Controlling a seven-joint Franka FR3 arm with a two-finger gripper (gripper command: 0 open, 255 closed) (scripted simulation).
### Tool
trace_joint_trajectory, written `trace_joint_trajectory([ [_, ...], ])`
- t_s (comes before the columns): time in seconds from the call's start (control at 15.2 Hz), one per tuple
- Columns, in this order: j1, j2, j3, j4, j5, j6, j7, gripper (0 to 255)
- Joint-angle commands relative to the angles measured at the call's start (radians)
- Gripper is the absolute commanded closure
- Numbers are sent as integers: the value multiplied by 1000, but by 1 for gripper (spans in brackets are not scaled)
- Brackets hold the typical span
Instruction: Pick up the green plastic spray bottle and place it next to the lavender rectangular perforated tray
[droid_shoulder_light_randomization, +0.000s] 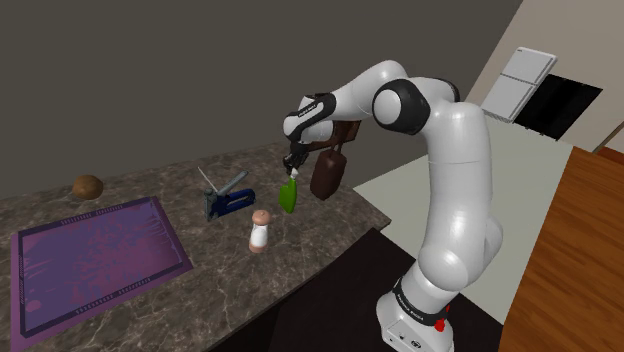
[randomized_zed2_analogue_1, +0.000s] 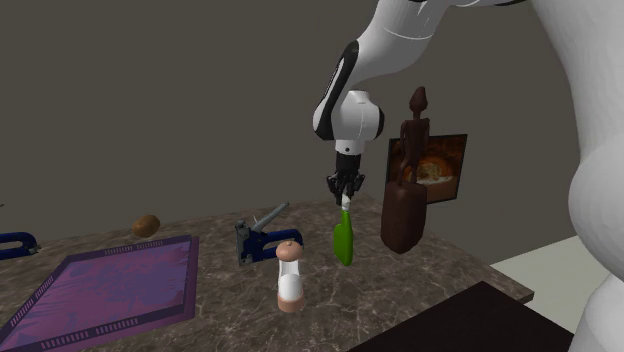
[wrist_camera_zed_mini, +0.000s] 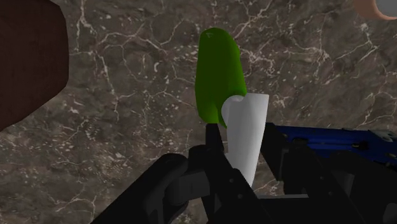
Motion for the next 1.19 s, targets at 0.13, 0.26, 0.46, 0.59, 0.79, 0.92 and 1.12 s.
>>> trace_joint_trajectory([
  [0.13,0,0,0,0,0,0,0,255],
  [0.26,0,0,0,0,0,0,0,255],
  [0.46,0,0,0,0,0,0,0,255],
  [0.59,2,-19,-3,0,-4,-18,3,255],
  [0.79,5,-46,-7,2,-10,-47,9,255],
  [0.92,6,-63,-10,4,-14,-66,12,255],
  [1.12,9,-88,-13,9,-20,-96,17,255],
])
